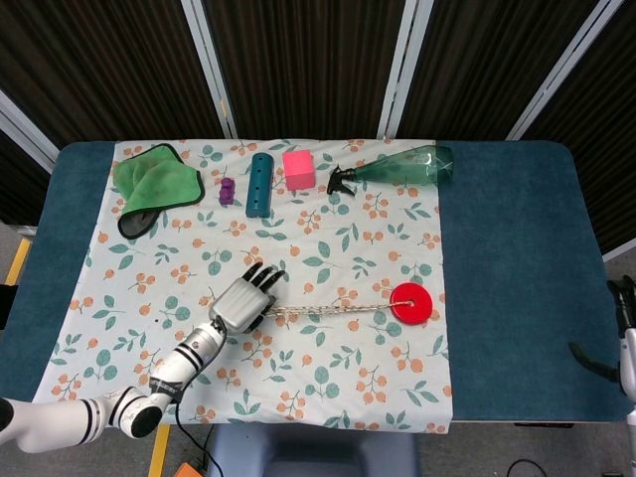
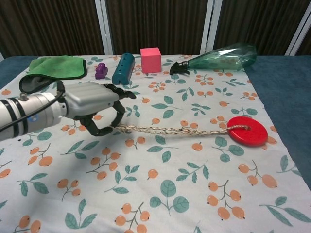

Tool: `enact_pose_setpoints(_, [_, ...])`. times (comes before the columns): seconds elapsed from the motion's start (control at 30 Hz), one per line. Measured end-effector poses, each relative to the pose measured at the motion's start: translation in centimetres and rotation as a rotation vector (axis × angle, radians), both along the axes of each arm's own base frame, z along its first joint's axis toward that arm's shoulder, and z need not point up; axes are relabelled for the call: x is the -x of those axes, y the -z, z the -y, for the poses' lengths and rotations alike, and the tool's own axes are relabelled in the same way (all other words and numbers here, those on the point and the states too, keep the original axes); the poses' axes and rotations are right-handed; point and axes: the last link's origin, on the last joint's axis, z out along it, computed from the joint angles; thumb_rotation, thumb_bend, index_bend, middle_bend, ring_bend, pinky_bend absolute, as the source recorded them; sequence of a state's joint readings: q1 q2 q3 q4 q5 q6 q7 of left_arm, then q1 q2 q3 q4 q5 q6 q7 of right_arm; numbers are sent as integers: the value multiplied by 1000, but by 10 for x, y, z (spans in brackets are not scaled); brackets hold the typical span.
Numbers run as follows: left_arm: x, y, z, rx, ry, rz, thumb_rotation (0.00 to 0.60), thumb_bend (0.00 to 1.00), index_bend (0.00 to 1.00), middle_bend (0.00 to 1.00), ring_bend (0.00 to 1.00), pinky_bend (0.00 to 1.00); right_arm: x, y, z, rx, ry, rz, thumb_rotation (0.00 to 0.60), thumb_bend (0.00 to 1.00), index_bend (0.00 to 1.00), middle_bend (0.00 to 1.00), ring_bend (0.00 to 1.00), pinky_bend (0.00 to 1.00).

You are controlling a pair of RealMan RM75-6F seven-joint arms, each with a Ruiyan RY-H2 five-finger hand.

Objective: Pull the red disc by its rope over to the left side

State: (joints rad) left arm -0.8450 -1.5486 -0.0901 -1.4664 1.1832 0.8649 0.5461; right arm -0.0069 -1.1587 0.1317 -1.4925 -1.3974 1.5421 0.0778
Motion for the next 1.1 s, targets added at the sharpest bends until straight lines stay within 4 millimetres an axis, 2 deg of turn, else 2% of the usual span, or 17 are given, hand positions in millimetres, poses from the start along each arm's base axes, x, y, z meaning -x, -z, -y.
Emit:
enact_pose_setpoints(0.13, [22, -25, -5, -64, -38, -18, 600, 836, 888, 0, 0, 17, -1, 1, 2, -3, -2, 1, 600, 302, 0, 0, 0, 0])
enact_pose_setpoints(0.23, [47, -52, -8, -133, -86, -42, 600, 855, 898, 0, 0, 36, -2, 3, 3, -7, -8, 0, 600, 302, 0, 0, 0, 0])
enact_pose_setpoints(0.43, [113, -124, -6, -341, -247, -89, 600, 860, 906, 26, 0, 61, -8, 8, 8, -24, -31, -8, 600, 302, 0, 0, 0, 0])
enact_pose_setpoints(0.67, [189, -198, 14, -622, -491, -144, 600, 859, 917, 69, 0, 68, -15, 13, 11, -42, -57, -40, 600, 302, 0, 0, 0, 0])
enact_pose_setpoints(0.77, [206, -222, 20, -728, -543, -163, 600, 859, 922, 83, 0, 64, -17, 12, 12, -44, -63, -48, 600, 302, 0, 0, 0, 0])
enact_pose_setpoints(0.9, [215, -244, 22, -842, -589, -193, 600, 859, 925, 96, 0, 50, -18, 12, 11, -46, -67, -52, 600, 302, 0, 0, 0, 0])
enact_pose_setpoints(0.97, [217, -250, 22, -871, -607, -205, 600, 859, 925, 92, 0, 46, -17, 13, 11, -48, -67, -51, 600, 302, 0, 0, 0, 0])
enact_pose_setpoints(1.1, [213, -248, 22, -865, -576, -199, 600, 859, 922, 102, 0, 46, -15, 15, 11, -54, -60, -44, 600, 302, 0, 0, 0, 0])
